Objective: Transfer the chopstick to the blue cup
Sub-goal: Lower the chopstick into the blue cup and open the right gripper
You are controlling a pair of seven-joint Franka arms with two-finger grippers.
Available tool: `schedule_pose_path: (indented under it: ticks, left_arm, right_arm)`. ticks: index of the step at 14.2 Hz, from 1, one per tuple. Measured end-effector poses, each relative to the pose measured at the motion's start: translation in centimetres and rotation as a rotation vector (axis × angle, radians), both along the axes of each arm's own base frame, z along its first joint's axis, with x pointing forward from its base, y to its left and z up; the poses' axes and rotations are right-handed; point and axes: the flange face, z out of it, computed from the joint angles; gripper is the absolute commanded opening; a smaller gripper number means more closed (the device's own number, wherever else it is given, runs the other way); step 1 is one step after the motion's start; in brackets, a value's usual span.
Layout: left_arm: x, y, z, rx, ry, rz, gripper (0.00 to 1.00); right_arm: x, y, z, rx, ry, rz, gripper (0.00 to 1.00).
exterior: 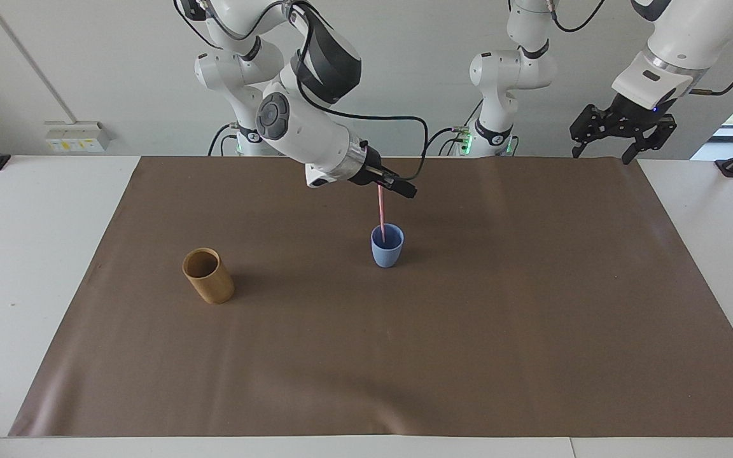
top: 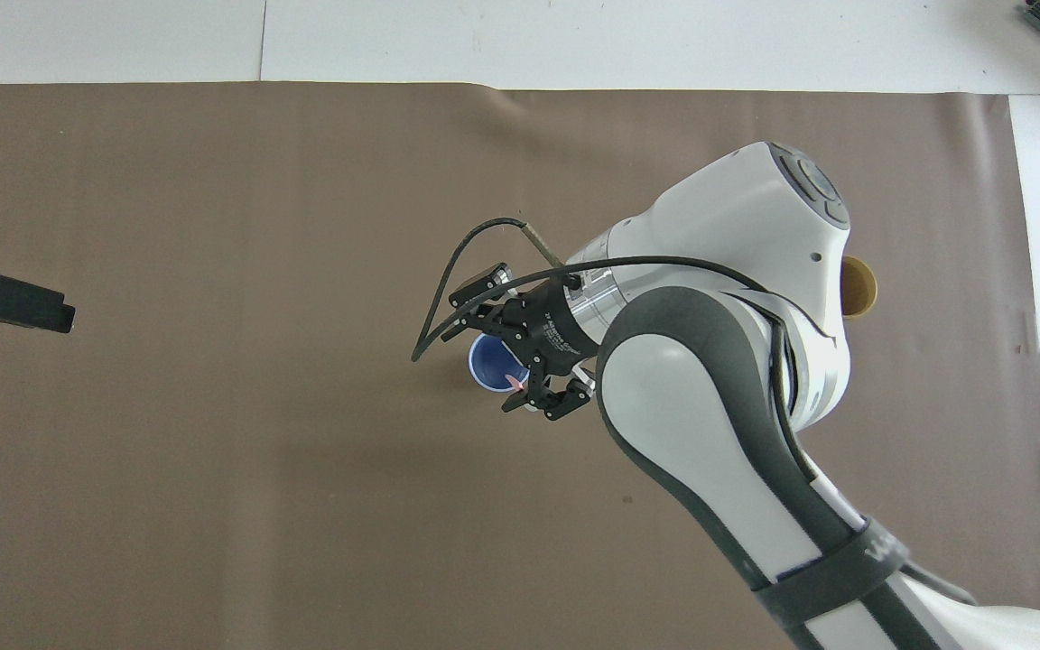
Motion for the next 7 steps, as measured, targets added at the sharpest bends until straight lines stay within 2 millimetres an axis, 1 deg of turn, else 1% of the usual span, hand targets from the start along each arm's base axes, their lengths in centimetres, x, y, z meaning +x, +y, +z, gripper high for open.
schedule_pose_path:
  ticks: [1,2,3,4,5,7]
  left_arm:
    - [0.00,0.00,0.00,0.000,0.000,0.000,1.00]
    - [0.00,0.00,0.00,0.000,0.000,0.000,1.00]
    - [0.00,0.00,0.00,0.000,0.000,0.000,1.00]
    - [0.00,0.00,0.00,0.000,0.000,0.000,1.00]
    - [0.00,0.00,0.00,0.000,0.000,0.000,1.00]
    - [0.00,0.03,0.00,0.000,0.000,0.001,1.00]
  right_arm:
    - [-0.26,0.40,-0.28,0.002,-0.005,0.019,0.01]
    - [-0.39,0.53,-0.44,0.003,-0.009,0.029,0.01]
    - [-0.40,0.51,-0.52,0.003,-0.012,0.034,0.07]
    - [-0.39,0.46,-0.61,0.003,-0.013,0.036,0.17]
    - [-0.39,0.43,-0.67,0.002,-0.013,0.037,0.22]
    - [-0.48,0.39,-0.70,-0.006,-0.012,0.046,0.42]
